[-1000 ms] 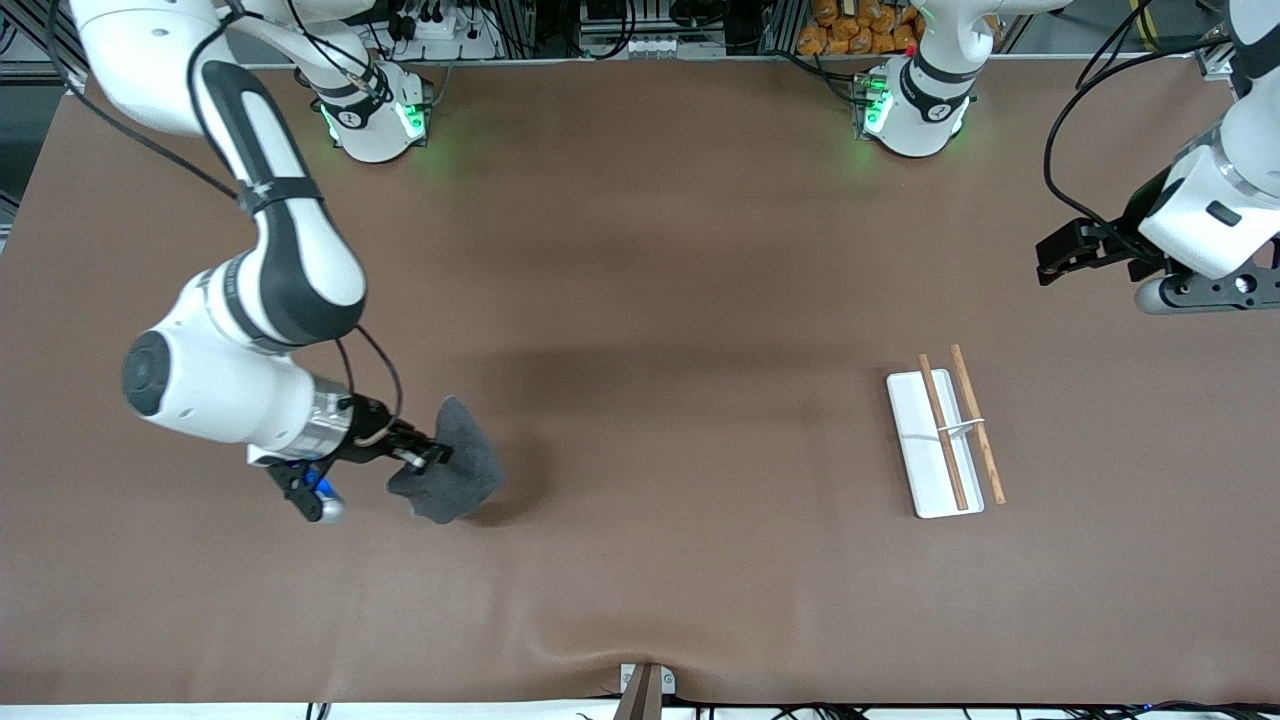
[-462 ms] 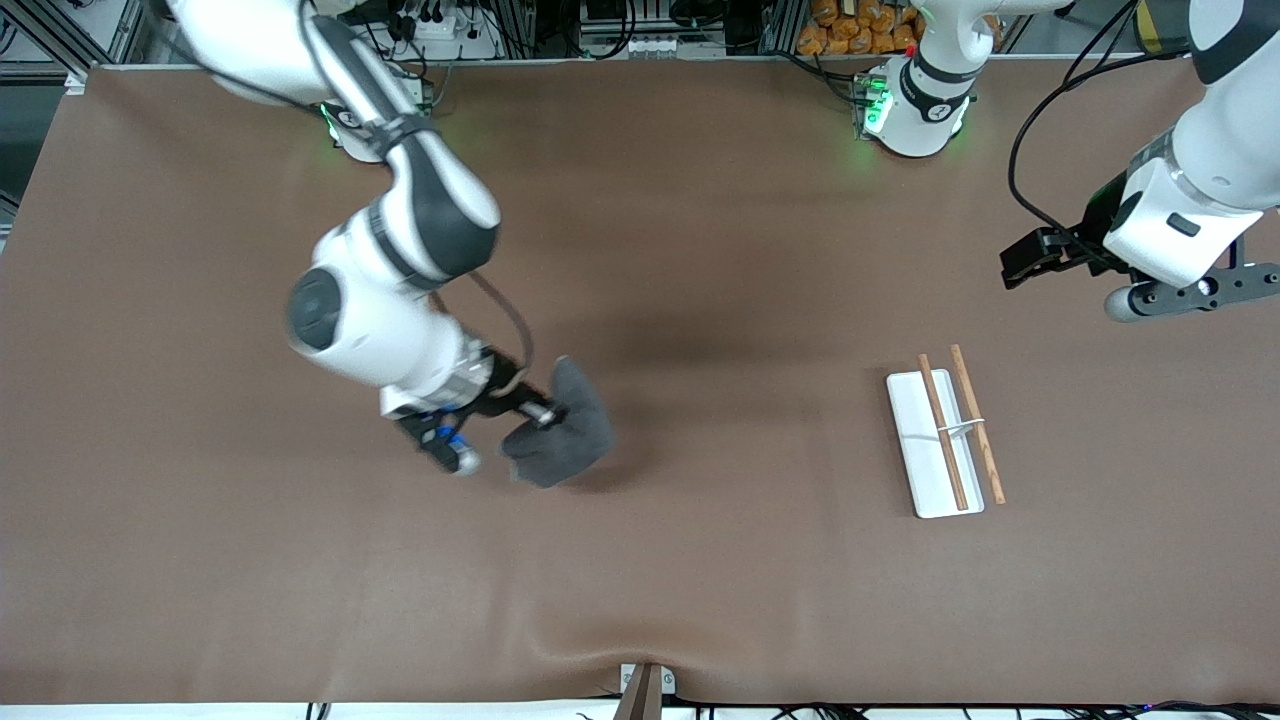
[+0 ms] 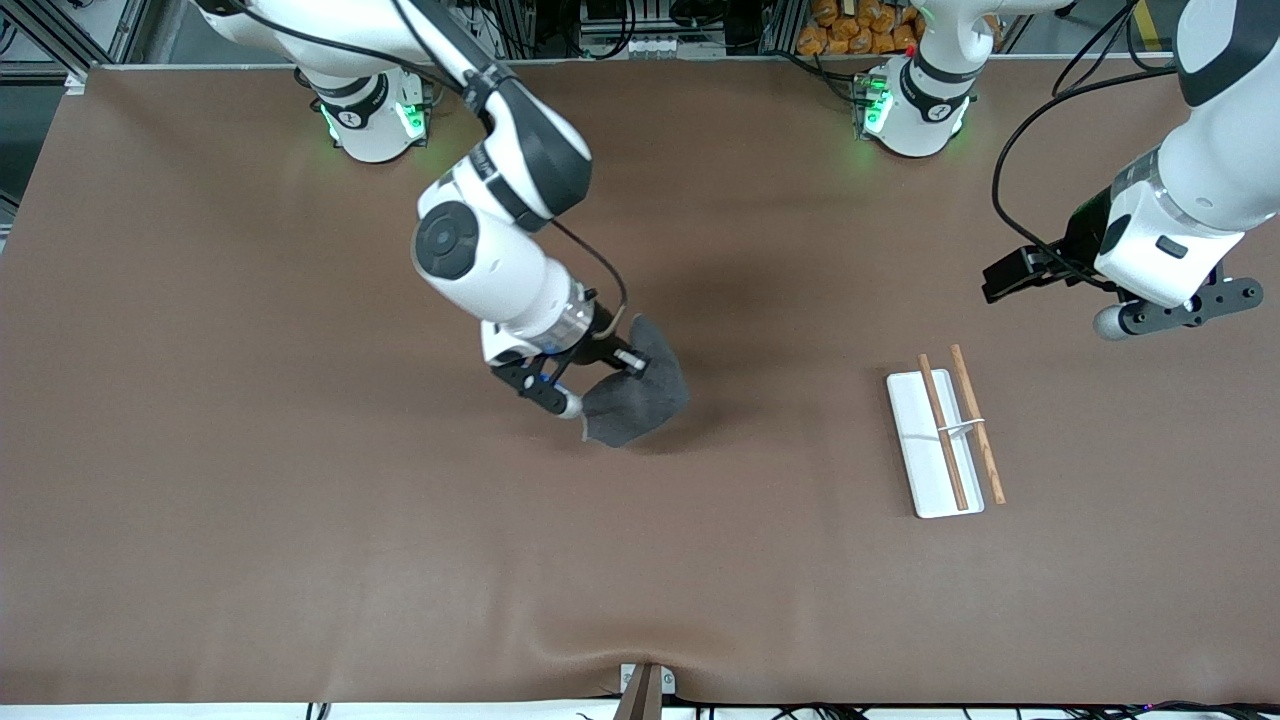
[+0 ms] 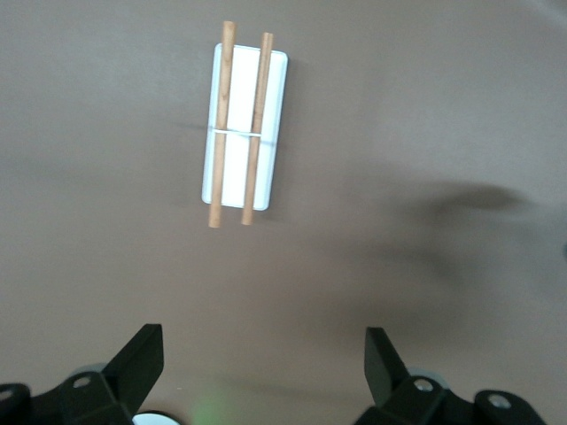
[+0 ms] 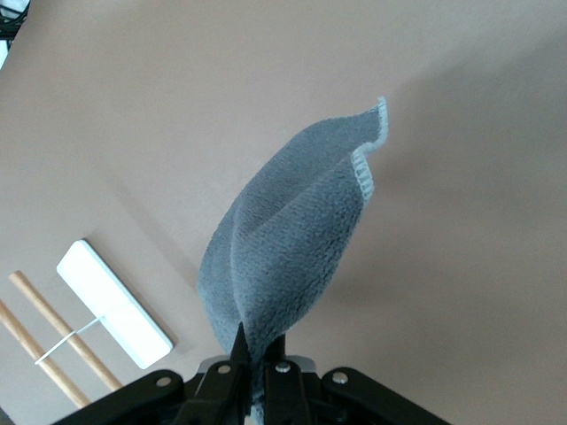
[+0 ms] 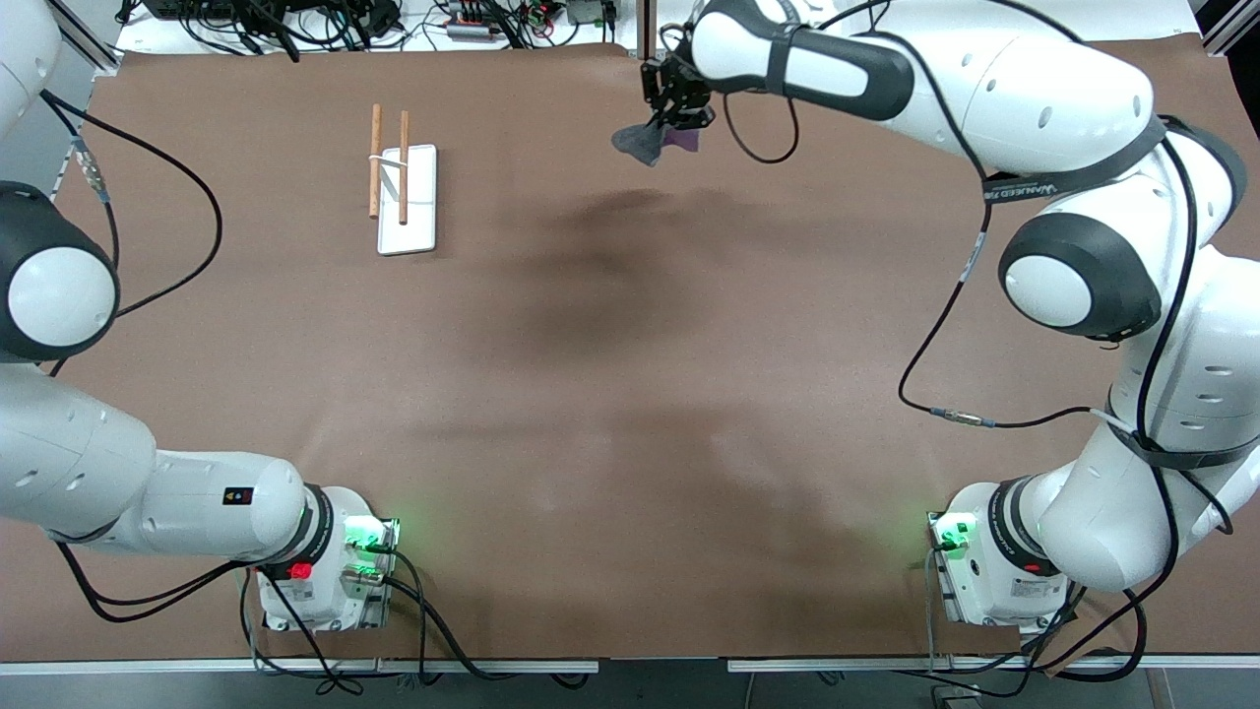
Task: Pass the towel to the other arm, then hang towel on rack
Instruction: 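Lift the towel with the right gripper toward the table's middle, then move the left gripper toward the towel held by the right gripper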
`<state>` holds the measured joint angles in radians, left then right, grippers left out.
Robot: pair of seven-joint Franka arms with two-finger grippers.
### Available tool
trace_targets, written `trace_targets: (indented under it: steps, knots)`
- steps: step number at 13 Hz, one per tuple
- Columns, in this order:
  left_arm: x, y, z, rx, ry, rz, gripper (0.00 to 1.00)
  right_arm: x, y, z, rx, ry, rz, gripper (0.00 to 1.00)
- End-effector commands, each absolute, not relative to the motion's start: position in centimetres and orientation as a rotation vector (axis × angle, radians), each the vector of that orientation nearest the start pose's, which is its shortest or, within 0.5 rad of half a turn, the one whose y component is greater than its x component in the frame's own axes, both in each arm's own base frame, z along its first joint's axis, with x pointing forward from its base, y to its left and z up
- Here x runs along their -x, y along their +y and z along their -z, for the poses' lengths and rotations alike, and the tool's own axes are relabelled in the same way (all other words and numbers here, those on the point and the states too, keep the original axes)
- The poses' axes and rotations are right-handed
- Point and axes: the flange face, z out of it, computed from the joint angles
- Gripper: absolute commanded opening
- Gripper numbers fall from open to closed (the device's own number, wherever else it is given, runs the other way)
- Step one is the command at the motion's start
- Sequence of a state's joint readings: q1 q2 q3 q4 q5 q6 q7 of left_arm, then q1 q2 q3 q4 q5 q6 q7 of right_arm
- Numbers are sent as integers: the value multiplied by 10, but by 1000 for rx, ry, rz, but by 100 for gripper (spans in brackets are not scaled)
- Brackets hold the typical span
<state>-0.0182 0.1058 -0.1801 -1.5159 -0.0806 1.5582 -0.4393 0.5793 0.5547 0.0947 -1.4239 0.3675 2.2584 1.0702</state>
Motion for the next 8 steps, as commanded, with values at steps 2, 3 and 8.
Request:
trace_targets:
  steps: [2,3,8]
  knots:
    - [-584,-128,-580,3232,-501,-146,100,-576,476,-398,2483,964,-100,0]
    - [-587,-134,-572,3234,-484,-160,100,-576,479,-398,2453,1003,-95,0]
    - [-615,-146,-525,3313,-537,-229,100,-576,496,-398,2379,1111,-113,0]
